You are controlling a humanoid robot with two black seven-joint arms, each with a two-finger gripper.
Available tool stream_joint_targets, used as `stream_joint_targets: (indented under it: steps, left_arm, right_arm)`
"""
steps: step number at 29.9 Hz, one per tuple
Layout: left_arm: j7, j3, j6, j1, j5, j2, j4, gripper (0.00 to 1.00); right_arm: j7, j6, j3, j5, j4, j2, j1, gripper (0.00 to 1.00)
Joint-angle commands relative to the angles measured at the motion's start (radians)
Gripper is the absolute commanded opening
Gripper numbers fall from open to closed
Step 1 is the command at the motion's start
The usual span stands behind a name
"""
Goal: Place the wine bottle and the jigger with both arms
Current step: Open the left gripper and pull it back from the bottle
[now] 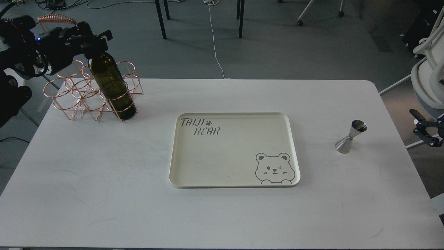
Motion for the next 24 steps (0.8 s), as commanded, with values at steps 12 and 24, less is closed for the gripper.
stream_joint_targets:
  steps: [12,24]
  left_arm:
    - [0.000,-0.002,-0.108,0.077,-0.202,0.363,-0.441,0.96]
    - [0.000,-0.023,-0.116,0.244,-1.074,0.208,-0.767,0.98]
  right_arm:
    - [0.000,0.000,-0.001,-0.001,0.000,0.000,-0.002,0.98]
    - [0.000,0.000,0.018,-0.006,0.002,0.055,0.002,0.98]
